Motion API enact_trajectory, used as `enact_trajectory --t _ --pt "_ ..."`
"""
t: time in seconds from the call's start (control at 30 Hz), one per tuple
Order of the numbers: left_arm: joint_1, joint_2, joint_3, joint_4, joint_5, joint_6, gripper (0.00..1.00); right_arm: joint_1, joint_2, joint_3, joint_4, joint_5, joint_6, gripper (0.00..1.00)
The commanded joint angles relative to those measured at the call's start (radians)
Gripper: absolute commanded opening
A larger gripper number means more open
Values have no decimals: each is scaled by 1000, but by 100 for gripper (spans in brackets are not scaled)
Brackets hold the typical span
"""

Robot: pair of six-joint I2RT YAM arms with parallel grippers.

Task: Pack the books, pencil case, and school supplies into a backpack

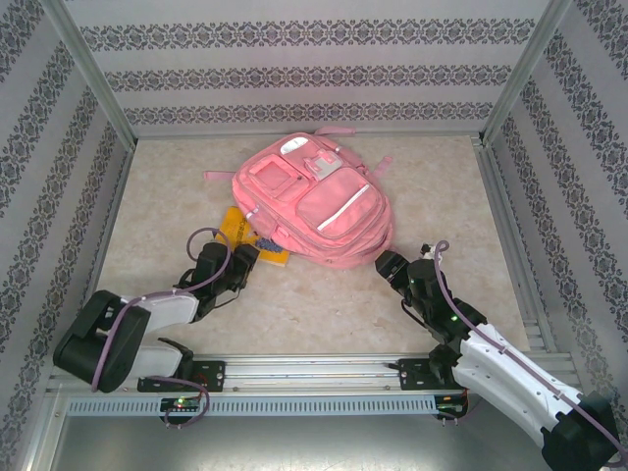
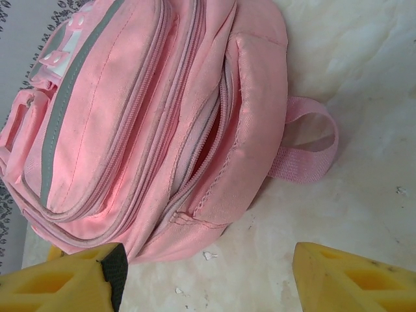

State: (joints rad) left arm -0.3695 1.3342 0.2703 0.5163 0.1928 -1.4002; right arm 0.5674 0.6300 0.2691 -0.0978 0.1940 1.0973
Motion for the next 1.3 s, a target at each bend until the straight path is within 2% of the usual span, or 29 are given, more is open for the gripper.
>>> enact_trajectory --t 0.0,0.17,0.4,0.5,0.6,0.67,0.73,0.83,1.0,1.1,1.27 --pt "-16 58 -18 110 19 -39 57 11 -5 -16 25 8 9 69" --pt "-34 165 5 231 47 -53 57 9 3 -25 39 9 14 69" --pt "-43 302 30 378 53 -72 48 8 14 -26 55 0 16 69" --pt "-43 353 38 423 47 -73 37 8 15 -28 57 -5 17 69" --pt "-43 382 31 455 37 -82 19 7 14 -25 54 -6 19 69" --pt "-42 366 21 446 25 -81 10 8 10 -21 49 -5 16 69" --pt "-41 322 16 406 14 -70 6 8 6 -15 41 -4 14 69" --pt "-41 191 25 252 -7 -30 3 8 2 0 23 5 0 69" --pt "-40 -147 78 -156 -70 58 2 8 5 21 0 16 -17 69" --pt "-40 -313 106 -338 -100 86 1 9 23 37 -3 14 -30 68" --pt "-36 -452 149 -515 -86 125 0 14 89 114 -6 -40 -74 68"
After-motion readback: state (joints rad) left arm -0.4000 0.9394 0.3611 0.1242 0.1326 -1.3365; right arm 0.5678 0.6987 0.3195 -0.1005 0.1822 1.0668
